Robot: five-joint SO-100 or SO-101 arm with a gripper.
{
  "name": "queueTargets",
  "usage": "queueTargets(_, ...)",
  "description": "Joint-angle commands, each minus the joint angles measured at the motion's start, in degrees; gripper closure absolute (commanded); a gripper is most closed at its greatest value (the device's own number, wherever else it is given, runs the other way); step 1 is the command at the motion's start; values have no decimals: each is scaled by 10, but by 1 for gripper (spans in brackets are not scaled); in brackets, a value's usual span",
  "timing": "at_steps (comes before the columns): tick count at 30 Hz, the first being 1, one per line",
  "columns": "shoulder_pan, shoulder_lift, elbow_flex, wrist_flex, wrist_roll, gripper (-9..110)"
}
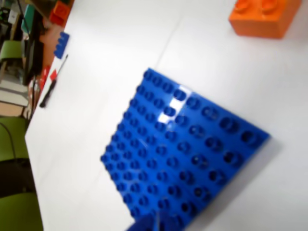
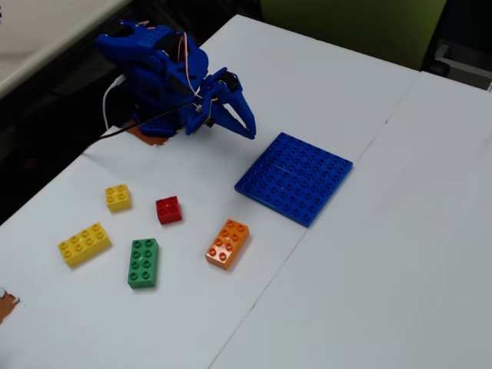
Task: Pick up the 2x2 yellow block and go up the 8x8 blue block.
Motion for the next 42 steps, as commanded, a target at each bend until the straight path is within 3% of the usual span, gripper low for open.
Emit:
queueTargets(1, 0, -62, -104, 40, -44, 101)
queueTargets(9, 53, -244, -361, 283, -226, 100)
queueTargets(20, 250, -432, -607, 544, -557, 99)
queueTargets(30, 438, -532, -671, 575, -801, 98)
queueTargets(35, 506, -569, -649, 499, -845, 96)
queueTargets(42, 555, -610, -661, 440, -824, 96)
